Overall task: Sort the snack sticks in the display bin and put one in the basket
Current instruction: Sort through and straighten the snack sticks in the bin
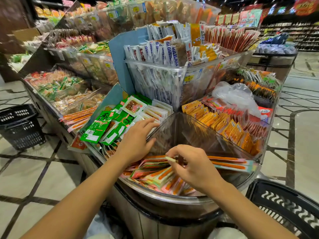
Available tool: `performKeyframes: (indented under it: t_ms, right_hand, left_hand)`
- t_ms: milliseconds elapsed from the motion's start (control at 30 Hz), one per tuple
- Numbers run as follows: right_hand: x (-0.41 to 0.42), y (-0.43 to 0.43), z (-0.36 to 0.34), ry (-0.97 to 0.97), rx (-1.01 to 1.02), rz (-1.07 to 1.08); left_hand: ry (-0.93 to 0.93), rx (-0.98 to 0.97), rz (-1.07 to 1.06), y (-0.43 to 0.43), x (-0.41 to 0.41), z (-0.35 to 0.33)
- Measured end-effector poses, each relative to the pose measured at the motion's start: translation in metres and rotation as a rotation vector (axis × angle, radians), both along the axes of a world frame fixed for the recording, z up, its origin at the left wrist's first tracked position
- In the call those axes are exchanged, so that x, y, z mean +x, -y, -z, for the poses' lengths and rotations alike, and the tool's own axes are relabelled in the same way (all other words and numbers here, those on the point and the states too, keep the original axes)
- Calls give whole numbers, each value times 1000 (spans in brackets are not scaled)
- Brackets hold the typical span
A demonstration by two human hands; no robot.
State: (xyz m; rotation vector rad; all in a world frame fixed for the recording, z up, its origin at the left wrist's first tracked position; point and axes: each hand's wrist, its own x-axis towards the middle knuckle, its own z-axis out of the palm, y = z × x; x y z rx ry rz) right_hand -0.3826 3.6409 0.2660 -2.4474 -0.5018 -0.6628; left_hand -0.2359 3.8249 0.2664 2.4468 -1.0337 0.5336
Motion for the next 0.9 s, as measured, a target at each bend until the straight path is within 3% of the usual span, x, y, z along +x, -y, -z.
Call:
performKeyframes:
  t_ms: [133,267,367,467,567,633,733,900]
  right_hand:
    - [-3,4,-31,127,263,116]
    - [-3,23,-69,-80,521,249]
    - [-11,38,-93,-185,648,231]
    - [-22,47,-109,-125,659,251]
    - [-27,53,-121,0,620,319]
    - [-28,54,-126,53,637,336]
    - [-27,53,-129,62,714,322]
    - [-24,58,-122,-2,725,308]
  left_hand:
    - [0,11,-7,0,-1,0]
    - [11,32,-8,1,-3,-2]
    - [1,49,-4,0,-1,-3]
    - [-48,53,-21,4,-2,-10]
    - [-57,-61,14,22,-22,-23]
    - [-201,-209,149,39,-52,-31]
    - [-696,-304,384,61,-94,-30]
    - [-920,-468,451,67,-107,-6]
